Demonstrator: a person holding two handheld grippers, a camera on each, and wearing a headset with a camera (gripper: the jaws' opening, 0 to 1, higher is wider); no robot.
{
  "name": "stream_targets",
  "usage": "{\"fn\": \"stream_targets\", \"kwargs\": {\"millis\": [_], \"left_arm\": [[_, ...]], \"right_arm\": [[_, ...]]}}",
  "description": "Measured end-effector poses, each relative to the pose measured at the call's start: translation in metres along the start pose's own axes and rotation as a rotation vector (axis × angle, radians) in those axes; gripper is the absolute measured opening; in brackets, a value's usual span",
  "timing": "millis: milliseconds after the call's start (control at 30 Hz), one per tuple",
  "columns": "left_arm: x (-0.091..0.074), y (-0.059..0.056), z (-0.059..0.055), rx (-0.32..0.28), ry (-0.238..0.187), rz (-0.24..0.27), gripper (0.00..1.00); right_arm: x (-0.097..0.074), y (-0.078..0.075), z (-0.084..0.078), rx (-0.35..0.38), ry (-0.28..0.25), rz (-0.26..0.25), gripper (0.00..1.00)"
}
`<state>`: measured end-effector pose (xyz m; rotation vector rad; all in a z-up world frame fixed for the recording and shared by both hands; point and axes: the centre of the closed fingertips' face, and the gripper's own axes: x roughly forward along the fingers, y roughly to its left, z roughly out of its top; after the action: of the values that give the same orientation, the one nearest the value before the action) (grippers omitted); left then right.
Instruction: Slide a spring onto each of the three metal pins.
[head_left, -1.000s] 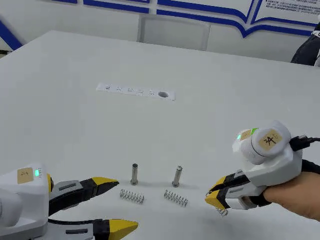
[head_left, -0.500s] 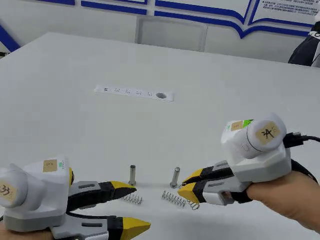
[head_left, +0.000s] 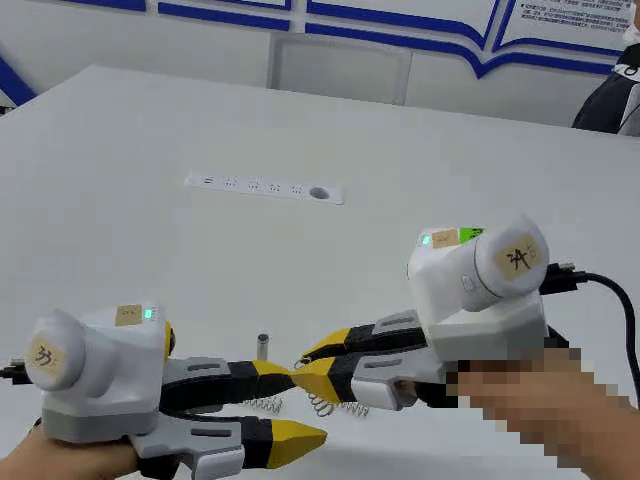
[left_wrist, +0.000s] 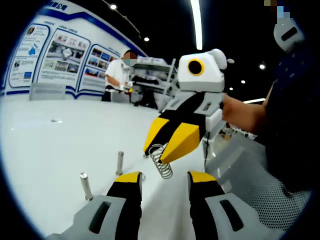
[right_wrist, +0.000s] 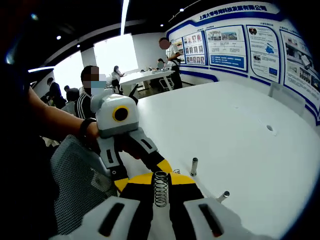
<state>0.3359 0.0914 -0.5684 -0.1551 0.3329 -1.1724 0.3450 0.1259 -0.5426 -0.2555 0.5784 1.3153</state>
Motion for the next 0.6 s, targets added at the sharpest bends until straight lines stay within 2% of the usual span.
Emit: {"fn": "stream_targets", "kwargs": {"millis": [233,433,600], "left_arm": [[-0.002,-0.002,0.009,-0.013,-0.037,-0.008,0.29],[-0.002,-0.005,0.011,0.002,-0.043,-0.02,0.14],[-0.002,-0.005,0.009,0.012,-0.037,-0.021,0.13]], "right_arm": [[0.003,0.011,0.01,0.018,-0.058,0.031,0.11],[0.003,0.015,0.01,0.015,-0.062,0.034,0.11],[-0.001,0.014,0.009,0.003,-0.057,0.029,0.11]]}}
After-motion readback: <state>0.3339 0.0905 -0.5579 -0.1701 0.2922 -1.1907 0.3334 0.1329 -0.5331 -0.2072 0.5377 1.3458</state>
